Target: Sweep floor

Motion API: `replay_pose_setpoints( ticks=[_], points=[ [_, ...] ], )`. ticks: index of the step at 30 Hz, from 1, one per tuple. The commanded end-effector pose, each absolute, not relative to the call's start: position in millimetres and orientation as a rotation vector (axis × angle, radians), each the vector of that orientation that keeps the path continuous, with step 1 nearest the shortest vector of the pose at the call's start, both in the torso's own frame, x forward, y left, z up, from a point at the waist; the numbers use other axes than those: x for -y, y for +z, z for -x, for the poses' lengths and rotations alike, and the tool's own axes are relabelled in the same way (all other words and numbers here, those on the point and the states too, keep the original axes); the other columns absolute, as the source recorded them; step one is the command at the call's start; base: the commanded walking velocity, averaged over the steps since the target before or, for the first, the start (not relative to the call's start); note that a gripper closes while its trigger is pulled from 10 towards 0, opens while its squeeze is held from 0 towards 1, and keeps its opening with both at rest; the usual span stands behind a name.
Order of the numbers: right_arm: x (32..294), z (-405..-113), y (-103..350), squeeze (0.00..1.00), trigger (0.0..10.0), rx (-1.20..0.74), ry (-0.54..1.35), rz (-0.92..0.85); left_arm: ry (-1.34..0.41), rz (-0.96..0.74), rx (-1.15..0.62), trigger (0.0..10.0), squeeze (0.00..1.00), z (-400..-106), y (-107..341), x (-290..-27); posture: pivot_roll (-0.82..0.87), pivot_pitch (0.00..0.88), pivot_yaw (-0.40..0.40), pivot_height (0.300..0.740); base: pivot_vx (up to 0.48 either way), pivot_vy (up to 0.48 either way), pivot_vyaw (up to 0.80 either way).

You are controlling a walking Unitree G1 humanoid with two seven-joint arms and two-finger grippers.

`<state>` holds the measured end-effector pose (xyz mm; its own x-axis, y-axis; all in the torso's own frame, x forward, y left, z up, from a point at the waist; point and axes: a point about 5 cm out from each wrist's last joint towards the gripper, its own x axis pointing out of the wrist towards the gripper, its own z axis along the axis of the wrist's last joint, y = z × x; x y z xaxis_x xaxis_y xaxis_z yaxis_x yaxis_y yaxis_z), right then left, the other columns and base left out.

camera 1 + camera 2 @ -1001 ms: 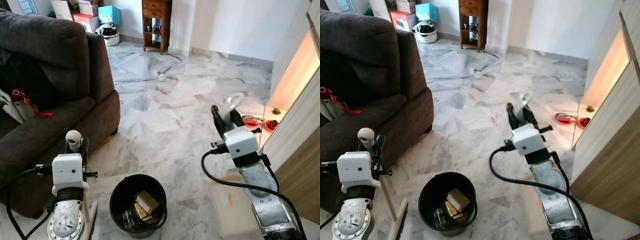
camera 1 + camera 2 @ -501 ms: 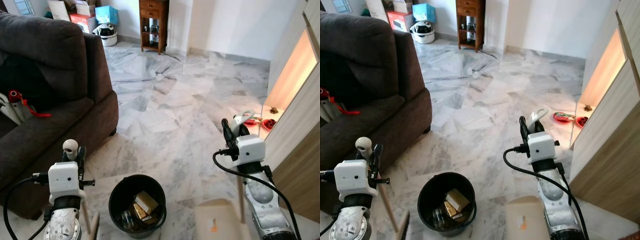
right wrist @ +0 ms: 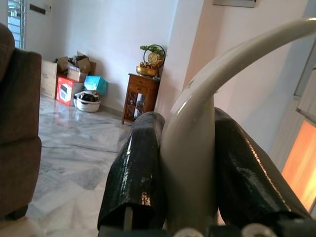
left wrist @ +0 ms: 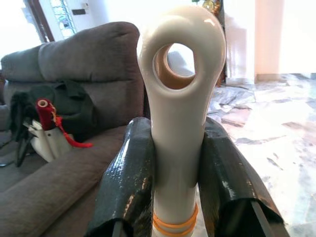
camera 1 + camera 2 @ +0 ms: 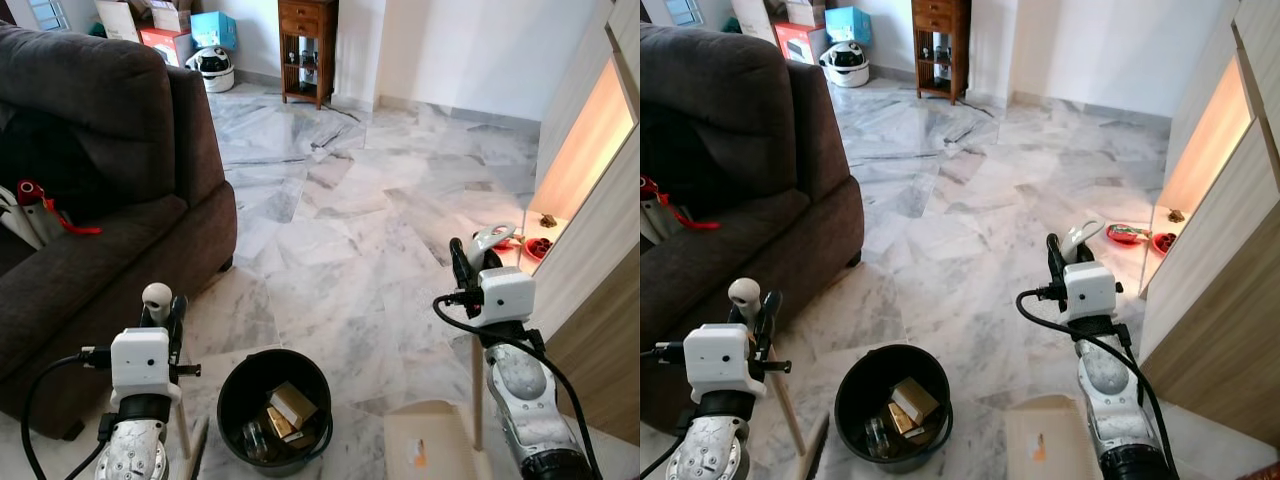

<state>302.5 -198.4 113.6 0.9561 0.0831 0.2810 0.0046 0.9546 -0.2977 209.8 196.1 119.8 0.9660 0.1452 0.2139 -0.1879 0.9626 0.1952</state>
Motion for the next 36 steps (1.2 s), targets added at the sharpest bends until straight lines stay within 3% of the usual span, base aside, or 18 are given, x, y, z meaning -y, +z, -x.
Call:
replay_pose_setpoints(
  ticks=[1,36],
  points=[
    [199.5,-306.6,122.7,0.0,10.0,0.339,0.035,0.295,0.19,-0.241,0.237,10.0,0.0,-212.5,127.1,-200.2,0.1,0.0,-0.006,0.74,0.0,0.0,0.0],
    [200.2,-310.5,125.1,0.0,10.0,0.351,0.024,0.285,0.183,-0.255,0.238,10.0,0.0,-215.2,125.7,-198.7,0.06,0.0,0.01,0.74,-0.021,0.0,0.0]
  ],
)
